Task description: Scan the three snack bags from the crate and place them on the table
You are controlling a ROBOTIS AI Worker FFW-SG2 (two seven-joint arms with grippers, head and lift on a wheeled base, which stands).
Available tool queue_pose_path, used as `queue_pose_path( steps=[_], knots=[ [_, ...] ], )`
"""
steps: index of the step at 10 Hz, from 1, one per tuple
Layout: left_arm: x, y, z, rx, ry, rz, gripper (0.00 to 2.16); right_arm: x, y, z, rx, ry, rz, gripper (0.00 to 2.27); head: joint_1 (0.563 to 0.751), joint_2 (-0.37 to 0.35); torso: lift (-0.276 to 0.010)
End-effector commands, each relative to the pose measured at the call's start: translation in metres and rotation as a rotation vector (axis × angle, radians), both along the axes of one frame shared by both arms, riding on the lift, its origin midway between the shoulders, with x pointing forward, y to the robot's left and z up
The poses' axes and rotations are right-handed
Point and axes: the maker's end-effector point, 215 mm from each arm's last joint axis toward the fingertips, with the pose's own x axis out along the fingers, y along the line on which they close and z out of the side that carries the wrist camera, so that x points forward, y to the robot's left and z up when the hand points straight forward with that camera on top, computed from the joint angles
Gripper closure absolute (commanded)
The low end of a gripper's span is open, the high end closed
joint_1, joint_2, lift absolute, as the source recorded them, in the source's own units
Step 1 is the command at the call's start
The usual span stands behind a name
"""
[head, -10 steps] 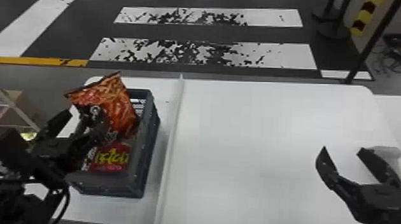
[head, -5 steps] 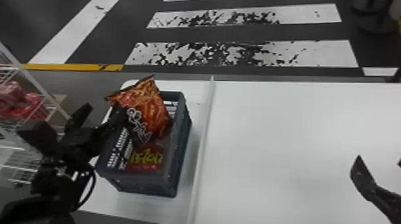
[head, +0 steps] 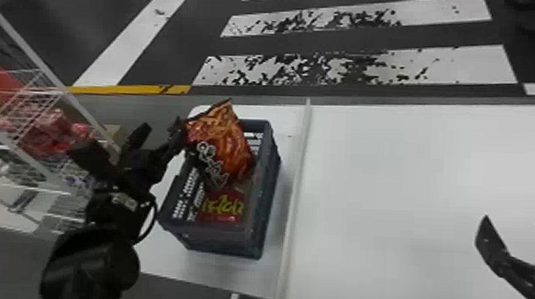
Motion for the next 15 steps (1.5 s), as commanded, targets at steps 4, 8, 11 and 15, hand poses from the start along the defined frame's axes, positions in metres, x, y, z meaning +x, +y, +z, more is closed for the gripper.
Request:
queue_pose_path(
  steps=[4,8,11,15],
  knots=[
    [0.023,-0.022,-0.015,-0.018,0.022,-0.059,0.07,-0.002,0.009,-0.004,-0.01,0.009,0.009,0.15,0.695,0.312,-0.062],
    [0.017,-0.042,-0.021,-0.027,0.031,-0.115,0.21,0.0,0.009,-0.004,-0.011,0.011,0.008,0.15,0.695,0.283,-0.062],
    [0.011,-0.055,-0.02,-0.025,0.037,-0.159,1.13,0.001,0.012,-0.002,-0.005,0.01,0.011,0.15,0.695,0.273,-0.062],
    [-0.01,-0.081,-0.038,-0.073,0.124,-0.22,2.14,0.001,0.018,0.002,0.009,0.003,0.012,0.15,0.695,0.251,-0.062]
  ],
)
